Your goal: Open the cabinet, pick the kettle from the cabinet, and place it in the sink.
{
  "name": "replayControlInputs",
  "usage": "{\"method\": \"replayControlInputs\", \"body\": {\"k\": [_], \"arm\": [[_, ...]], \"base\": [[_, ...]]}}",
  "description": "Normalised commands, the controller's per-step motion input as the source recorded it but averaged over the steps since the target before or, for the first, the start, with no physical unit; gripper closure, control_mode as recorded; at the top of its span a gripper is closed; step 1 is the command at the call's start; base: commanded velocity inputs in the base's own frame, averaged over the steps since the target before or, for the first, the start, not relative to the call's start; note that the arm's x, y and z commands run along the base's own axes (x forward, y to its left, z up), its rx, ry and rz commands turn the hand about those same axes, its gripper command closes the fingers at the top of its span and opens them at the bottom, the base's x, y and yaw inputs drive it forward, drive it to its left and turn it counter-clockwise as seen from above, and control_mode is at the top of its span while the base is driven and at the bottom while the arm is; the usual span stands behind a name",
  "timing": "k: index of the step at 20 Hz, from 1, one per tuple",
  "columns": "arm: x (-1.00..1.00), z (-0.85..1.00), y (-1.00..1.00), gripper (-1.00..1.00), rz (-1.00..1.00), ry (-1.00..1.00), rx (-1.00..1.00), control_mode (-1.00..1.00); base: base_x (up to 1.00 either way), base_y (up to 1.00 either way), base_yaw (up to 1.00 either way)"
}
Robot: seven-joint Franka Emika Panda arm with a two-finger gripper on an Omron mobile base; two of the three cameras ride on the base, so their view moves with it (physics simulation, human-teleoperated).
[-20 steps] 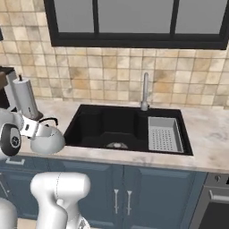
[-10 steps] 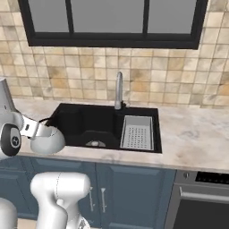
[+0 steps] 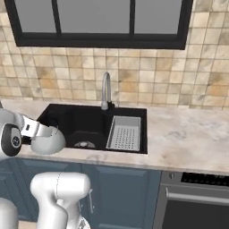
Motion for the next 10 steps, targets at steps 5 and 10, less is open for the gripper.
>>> {"method": "replayControlInputs", "body": {"k": [5, 10], "arm": [[0.0, 0.0, 0.0, 1.0, 0.0, 0.0, 0.0, 1.0], [0.0, 0.0, 0.0, 1.0, 0.0, 0.0, 0.0, 1.0]], "base": [[0.2, 0.09, 0.0], [0.0, 0.4, -0.01]]}}
